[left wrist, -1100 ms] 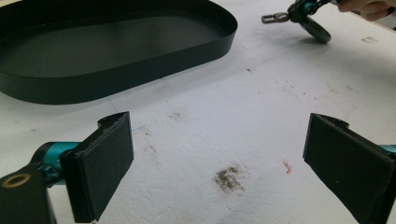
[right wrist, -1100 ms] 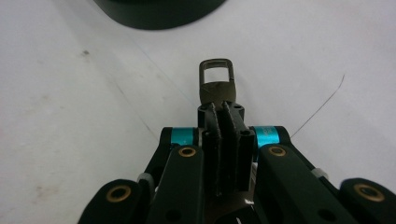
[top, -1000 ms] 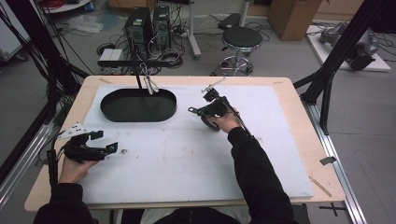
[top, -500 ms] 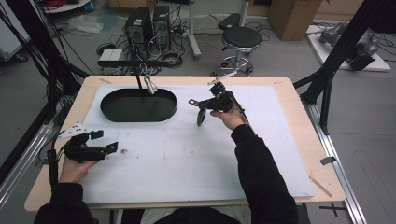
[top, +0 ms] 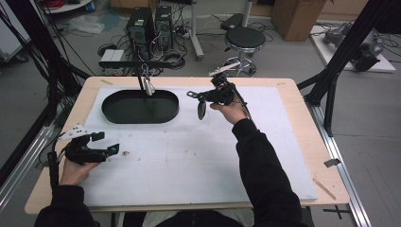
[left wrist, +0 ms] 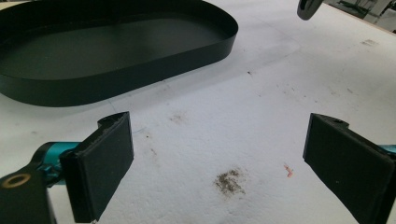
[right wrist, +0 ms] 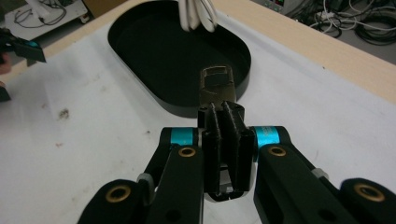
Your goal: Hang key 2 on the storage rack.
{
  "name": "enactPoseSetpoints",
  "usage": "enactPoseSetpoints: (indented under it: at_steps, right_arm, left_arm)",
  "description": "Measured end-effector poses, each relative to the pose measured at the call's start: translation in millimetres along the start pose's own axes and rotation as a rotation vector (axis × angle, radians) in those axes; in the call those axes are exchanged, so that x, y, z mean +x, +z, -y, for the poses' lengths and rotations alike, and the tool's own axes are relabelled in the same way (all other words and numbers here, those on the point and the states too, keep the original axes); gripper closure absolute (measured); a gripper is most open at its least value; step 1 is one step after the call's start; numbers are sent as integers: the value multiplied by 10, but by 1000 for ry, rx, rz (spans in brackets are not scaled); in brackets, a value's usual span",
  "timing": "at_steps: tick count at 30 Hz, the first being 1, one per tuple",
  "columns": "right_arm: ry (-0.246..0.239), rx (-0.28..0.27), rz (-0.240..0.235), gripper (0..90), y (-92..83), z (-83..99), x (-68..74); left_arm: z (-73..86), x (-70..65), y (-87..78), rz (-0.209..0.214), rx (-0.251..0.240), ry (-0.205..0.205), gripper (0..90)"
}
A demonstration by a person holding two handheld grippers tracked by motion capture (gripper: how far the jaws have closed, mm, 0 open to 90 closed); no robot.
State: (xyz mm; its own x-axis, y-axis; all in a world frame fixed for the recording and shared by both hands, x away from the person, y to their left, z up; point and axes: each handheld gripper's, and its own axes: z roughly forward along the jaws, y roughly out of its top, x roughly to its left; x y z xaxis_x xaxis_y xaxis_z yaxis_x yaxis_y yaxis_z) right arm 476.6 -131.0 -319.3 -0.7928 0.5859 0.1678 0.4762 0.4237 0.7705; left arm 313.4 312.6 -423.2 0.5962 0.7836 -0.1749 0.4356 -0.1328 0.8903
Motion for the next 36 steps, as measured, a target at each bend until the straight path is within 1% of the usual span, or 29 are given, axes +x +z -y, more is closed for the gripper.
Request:
enactPoseSetpoints:
  at_steps: [4,9,12,15,18,19,20,23,26,28,31,32,34,36]
  right_arm:
    - [-10,-1,-1,861,6,-103,41]
    - [-24,-15,-12,861,26,-212,86]
    - [-22,-15,-26,861,42,-275,119]
    - [-39,-14,-27,861,62,-343,151]
    - [-51,-23,-30,861,66,-414,191]
    - [-49,-26,-31,861,68,-434,206]
    - [-58,-25,-30,861,73,-456,213]
    - [-69,-5,-24,861,97,-520,249]
    - [-81,-13,-30,861,129,-588,279]
    - [-81,-12,-33,860,151,-624,283]
    - [-86,-7,-22,861,186,-684,295]
    - [-102,-8,-13,861,196,-712,303]
    - [-101,-16,-21,861,211,-772,323]
    - [-102,-22,-19,860,231,-829,338]
  left_arm:
    - [0,3,-1,1,-3,-3,90]
    - [2,0,7,2,1,-6,90]
    - [2,0,8,2,6,0,90]
    - [2,2,4,0,-4,-3,90]
    - [2,0,4,3,-2,-5,90]
    - [2,0,5,4,0,-3,90]
    - [2,-1,8,5,0,-4,90]
    - [2,-1,10,5,3,-1,90]
    - [3,4,8,4,0,-5,90]
    - [3,4,9,5,0,-5,90]
    - [3,7,10,8,-2,-6,90]
    - [3,9,9,9,-4,-7,90]
    - [2,12,7,7,-6,-8,90]
    - [2,12,6,5,-6,-10,90]
